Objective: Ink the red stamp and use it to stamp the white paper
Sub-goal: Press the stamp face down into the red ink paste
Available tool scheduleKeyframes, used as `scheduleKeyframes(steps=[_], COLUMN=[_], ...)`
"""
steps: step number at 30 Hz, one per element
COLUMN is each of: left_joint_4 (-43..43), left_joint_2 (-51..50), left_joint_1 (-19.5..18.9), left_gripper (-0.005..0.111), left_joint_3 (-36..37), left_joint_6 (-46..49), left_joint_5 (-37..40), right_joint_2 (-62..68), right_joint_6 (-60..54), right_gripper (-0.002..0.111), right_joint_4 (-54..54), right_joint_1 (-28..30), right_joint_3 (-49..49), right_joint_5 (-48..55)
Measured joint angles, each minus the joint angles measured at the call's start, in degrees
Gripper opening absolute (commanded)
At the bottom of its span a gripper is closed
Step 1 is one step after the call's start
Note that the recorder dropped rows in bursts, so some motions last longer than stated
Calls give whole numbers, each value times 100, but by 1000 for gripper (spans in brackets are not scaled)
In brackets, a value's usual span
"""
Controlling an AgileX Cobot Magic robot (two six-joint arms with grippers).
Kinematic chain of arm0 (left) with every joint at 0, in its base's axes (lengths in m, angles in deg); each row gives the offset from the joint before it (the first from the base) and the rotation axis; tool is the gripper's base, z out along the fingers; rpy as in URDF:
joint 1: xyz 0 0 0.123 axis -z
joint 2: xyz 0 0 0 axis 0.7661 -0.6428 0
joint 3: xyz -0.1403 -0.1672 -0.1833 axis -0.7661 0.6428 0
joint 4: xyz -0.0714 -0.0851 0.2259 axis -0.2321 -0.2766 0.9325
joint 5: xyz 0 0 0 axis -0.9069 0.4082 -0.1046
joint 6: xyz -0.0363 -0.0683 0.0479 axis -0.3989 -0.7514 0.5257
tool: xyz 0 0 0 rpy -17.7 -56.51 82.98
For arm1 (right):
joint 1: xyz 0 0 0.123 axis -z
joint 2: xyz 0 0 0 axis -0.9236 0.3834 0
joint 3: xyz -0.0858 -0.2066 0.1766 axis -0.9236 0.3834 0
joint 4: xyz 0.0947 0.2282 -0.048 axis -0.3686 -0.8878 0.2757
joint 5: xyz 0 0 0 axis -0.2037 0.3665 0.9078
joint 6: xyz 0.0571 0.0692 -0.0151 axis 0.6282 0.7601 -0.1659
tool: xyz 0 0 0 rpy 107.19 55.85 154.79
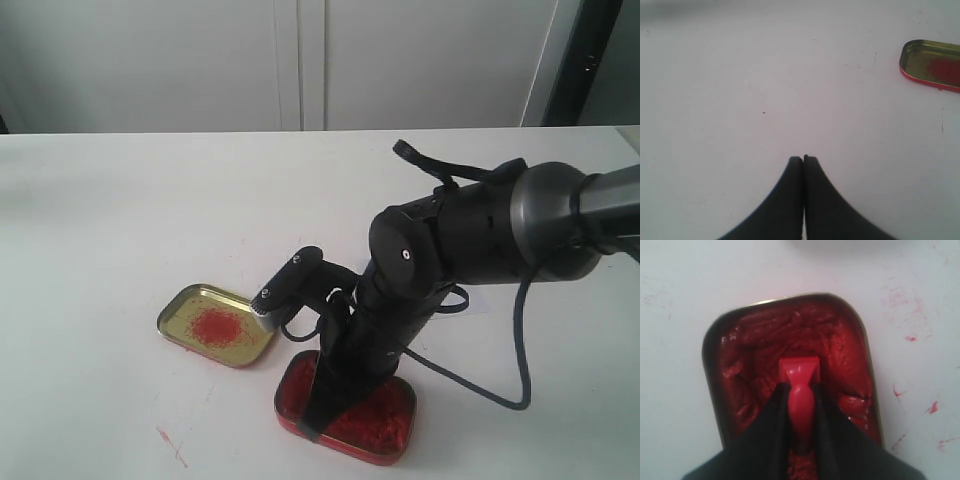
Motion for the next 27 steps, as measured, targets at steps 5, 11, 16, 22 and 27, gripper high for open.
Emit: scheduleKeyframes(steps=[5, 11, 16, 22, 27], left_joint_4=[0, 0, 0, 0, 0], left_joint_2=[0, 0, 0, 0, 0], left_joint_1=[0, 0, 0, 0, 0], left_gripper=[0, 0, 0, 0, 0], left_joint_3=[0, 0, 0, 0, 0], left_joint_6=[0, 0, 0, 0, 0], left_joint_5=[0, 0, 0, 0, 0], right_joint_2=[22, -14, -166, -381, -510], right_joint_6=[229, 344, 498, 612, 828], right_gripper=[0, 0, 0, 0, 0], right_joint_4=[0, 37, 83, 190, 211], right_joint_1=[0, 0, 0, 0, 0], right_joint_3=[-91, -162, -149, -94, -251], right_joint_5=[105, 183, 148, 398, 581])
